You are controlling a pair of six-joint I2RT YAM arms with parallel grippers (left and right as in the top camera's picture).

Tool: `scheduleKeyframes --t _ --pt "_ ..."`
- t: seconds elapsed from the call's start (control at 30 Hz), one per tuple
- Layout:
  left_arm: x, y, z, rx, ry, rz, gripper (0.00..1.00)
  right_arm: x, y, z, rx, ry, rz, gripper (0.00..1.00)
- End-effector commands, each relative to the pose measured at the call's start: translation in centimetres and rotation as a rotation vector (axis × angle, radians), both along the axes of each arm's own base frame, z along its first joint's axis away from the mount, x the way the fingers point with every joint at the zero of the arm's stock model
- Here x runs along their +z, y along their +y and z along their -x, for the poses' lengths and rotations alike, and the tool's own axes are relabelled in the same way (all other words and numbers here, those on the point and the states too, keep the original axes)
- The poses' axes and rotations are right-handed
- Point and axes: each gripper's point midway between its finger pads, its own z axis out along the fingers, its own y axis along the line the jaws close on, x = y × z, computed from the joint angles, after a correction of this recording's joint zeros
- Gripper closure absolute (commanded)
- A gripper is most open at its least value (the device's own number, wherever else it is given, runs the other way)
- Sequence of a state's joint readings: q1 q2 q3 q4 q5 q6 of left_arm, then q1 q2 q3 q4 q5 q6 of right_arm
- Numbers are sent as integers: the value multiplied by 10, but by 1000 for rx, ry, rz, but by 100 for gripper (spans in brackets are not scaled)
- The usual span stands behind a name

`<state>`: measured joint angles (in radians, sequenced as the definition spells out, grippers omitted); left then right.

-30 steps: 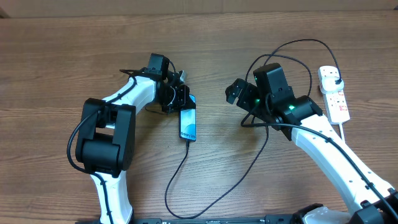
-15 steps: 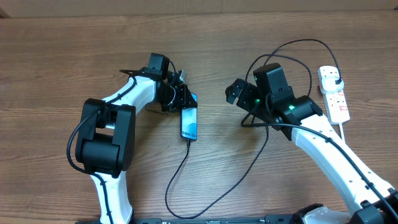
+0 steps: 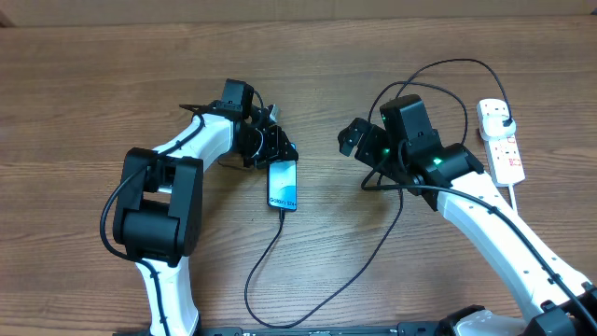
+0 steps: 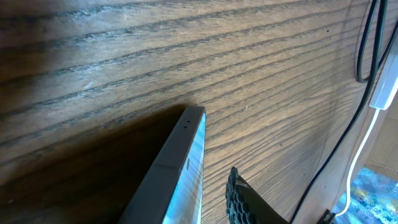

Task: Plug charger to phone and switch on socket
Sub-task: 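Open the left gripper to release the phone and lift away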

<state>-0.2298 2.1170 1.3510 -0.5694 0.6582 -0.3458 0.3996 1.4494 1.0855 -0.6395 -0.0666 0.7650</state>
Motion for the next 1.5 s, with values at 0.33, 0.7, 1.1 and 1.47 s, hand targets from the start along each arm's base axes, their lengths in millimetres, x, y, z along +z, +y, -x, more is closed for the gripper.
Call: scheduleKeyframes --t 0.33,0.7,1.1,1.47 --pt "-12 7 7 13 33 -71 20 6 0 0 5 -17 -4 0" --pt "-22 23 10 31 47 -172 0 6 -1 0 5 -17 -4 0" --pt "-32 45 19 48 87 -302 0 5 -1 1 5 -11 -2 0" --pt "-39 65 26 55 106 -416 0 2 -3 4 5 6 6 0"
